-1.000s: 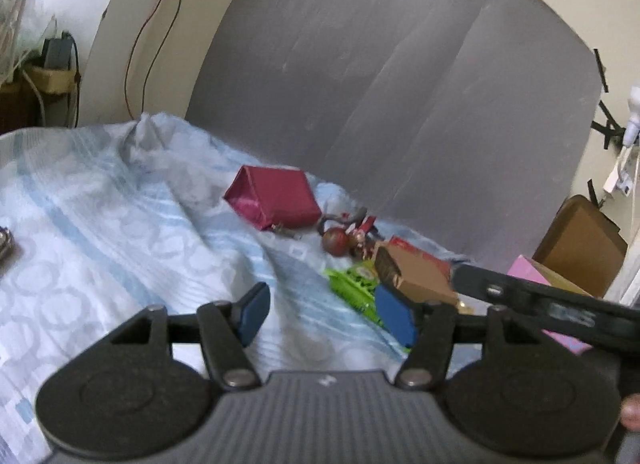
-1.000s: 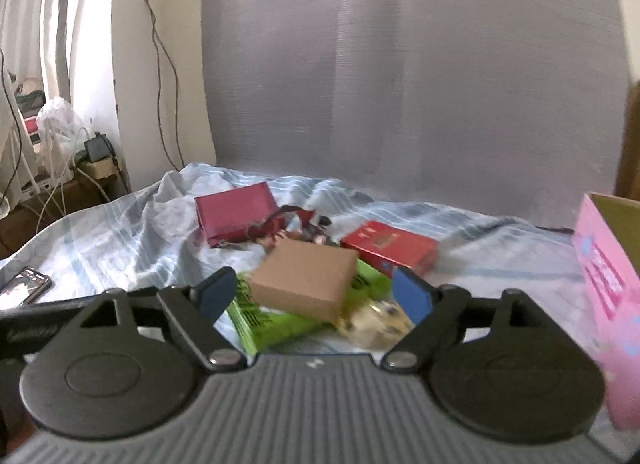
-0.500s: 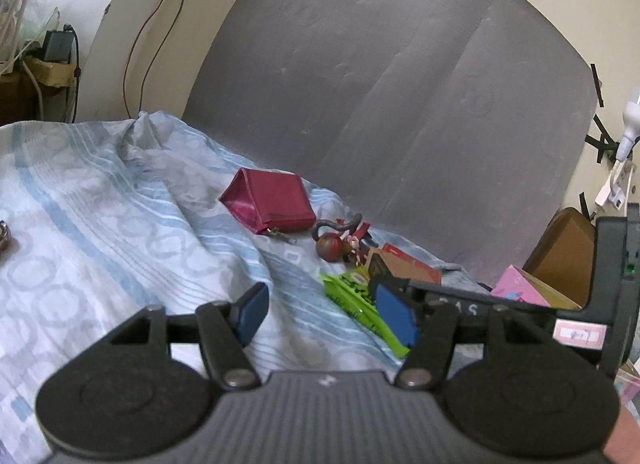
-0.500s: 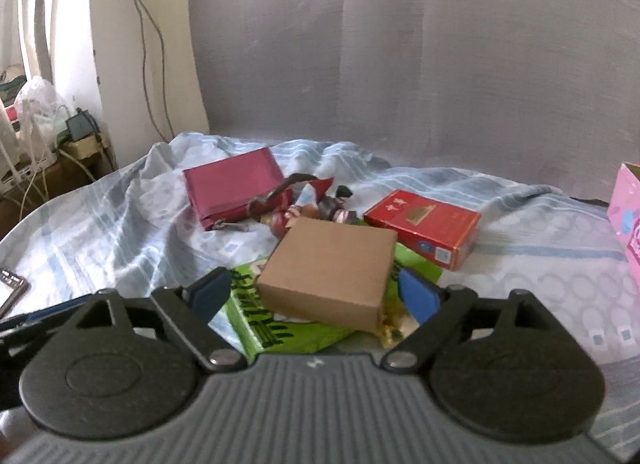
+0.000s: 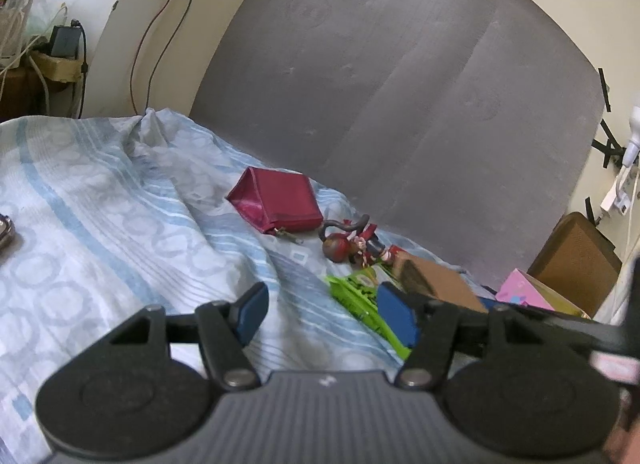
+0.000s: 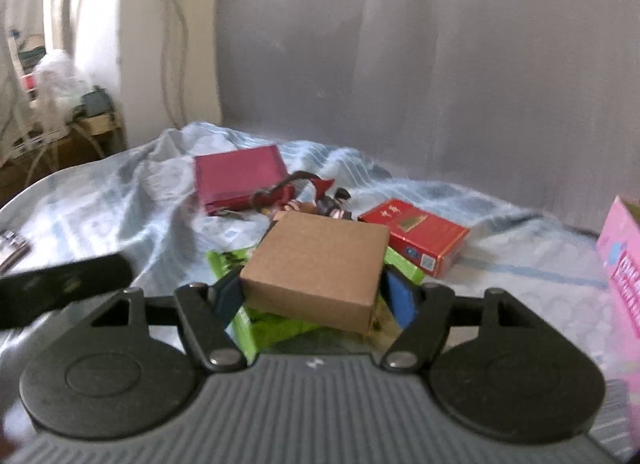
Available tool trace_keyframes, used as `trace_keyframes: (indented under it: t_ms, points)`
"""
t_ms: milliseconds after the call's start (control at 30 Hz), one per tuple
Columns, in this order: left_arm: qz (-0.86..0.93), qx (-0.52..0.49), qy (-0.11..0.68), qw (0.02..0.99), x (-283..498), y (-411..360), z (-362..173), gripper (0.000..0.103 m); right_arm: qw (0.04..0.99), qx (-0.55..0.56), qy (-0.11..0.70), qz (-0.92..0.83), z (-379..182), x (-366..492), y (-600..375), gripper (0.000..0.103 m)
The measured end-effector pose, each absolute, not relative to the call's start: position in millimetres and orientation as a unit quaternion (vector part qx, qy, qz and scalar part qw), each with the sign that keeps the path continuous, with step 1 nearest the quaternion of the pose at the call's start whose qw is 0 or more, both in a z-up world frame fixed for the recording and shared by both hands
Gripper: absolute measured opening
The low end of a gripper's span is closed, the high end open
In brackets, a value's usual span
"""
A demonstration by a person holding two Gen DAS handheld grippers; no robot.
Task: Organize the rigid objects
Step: 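Grasp the brown cardboard box with the right gripper, then lower the brown cardboard box into the pink tin and release it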
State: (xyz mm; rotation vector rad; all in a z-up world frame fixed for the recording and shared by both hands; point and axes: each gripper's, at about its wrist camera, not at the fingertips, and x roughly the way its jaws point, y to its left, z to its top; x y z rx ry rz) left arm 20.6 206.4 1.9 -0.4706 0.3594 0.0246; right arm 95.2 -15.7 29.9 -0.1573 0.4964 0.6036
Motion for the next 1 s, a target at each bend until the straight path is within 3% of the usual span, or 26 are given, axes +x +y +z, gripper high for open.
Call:
trace_keyframes:
  t_ms: [167, 367, 600, 667, 800, 1000]
  points:
    - [0.013, -0.229, 0.181, 0.956, 21, 205, 2, 0.061, 0.909, -0.096, 0.241, 0.327, 35, 61, -44, 0.074]
    - [-0.001, -0.220, 0.202, 0.954, 27, 203, 1, 0.061, 0.879, -0.105, 0.295, 0.360, 21, 28, -91, 0.074]
    - [-0.009, -0.186, 0.235, 0.954, 33, 189, -1, 0.061, 0.897, -0.073, 0.312, 0.305, 8, 4, -145, 0.073]
    - [-0.009, -0.174, 0.241, 0.955, 34, 184, 0, 0.061, 0.904, -0.056, 0.308, 0.290, 6, 0, -154, 0.075]
    - [-0.010, -0.159, 0.245, 0.956, 31, 176, 2, 0.061, 0.905, -0.042, 0.307, 0.291, 5, -1, -161, 0.090]
    - [-0.087, -0.248, 0.283, 0.923, 13, 170, 6, 0.060, 0.900, -0.050, 0.302, 0.311, 4, -5, -166, 0.090]
